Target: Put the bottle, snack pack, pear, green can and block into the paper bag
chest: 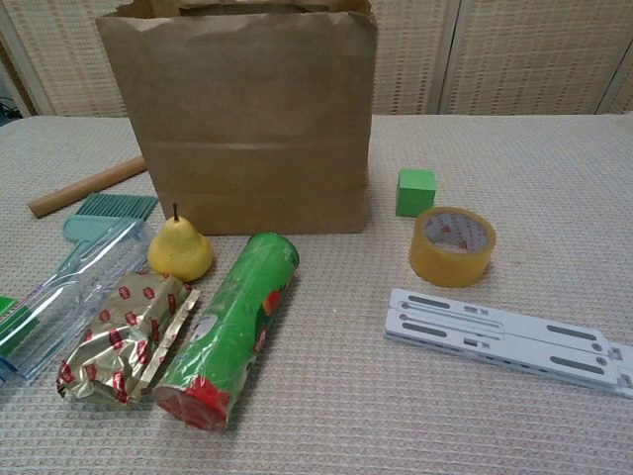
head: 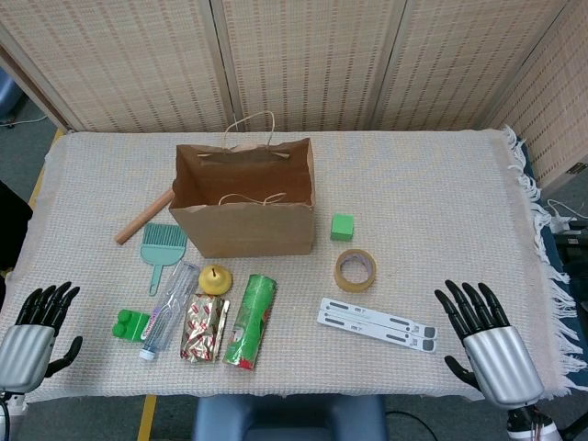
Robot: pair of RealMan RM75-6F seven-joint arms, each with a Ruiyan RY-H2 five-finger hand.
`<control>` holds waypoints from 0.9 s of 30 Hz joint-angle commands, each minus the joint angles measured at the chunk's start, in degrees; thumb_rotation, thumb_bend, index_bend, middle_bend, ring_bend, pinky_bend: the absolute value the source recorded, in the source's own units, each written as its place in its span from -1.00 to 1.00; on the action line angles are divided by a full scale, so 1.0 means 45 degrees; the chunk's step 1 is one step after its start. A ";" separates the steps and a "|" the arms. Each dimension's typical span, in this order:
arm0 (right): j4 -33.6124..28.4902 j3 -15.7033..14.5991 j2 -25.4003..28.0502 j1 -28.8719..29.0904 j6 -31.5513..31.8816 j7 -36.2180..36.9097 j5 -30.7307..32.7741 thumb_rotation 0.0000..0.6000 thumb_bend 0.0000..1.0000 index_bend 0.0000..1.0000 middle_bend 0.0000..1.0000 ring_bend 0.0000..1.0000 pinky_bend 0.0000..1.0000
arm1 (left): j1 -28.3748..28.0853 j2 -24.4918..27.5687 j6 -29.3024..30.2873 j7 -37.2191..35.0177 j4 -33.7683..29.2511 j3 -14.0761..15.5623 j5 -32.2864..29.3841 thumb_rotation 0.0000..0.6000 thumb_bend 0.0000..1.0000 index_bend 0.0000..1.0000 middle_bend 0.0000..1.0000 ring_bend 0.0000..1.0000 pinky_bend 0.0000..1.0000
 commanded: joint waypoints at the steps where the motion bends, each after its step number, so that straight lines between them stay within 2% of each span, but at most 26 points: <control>1: -0.0013 -0.0008 0.0009 0.0002 -0.0013 0.0001 -0.0021 1.00 -0.87 -1.00 -1.00 -1.00 -1.00 | -0.0006 0.0011 -0.0029 -0.0005 -0.0026 -0.0003 -0.0027 1.00 -0.22 -1.00 -1.00 -1.00 -0.91; 8: -0.0041 -0.0096 0.0073 -0.0039 -0.0046 0.0096 -0.0033 1.00 -0.87 -1.00 -1.00 -1.00 -1.00 | -0.0013 0.0124 -0.0250 0.0040 -0.0171 0.0222 0.0106 1.00 -0.22 -1.00 -1.00 -1.00 -0.91; 15: -0.0194 -0.0240 0.0226 -0.0042 -0.0118 0.0306 -0.0277 1.00 -0.87 -1.00 -1.00 -1.00 -1.00 | -0.0404 0.0687 -0.2272 0.1031 -0.1292 0.0790 -0.0692 1.00 -0.25 -1.00 -1.00 -1.00 -0.90; 27: -0.0363 -0.0437 0.0417 -0.0033 -0.0333 0.0451 -0.0503 1.00 -0.87 -1.00 -1.00 -1.00 -1.00 | -0.1802 0.0047 -0.4850 0.2710 -0.1545 0.0429 -0.2034 1.00 -0.24 -1.00 -1.00 -1.00 -0.91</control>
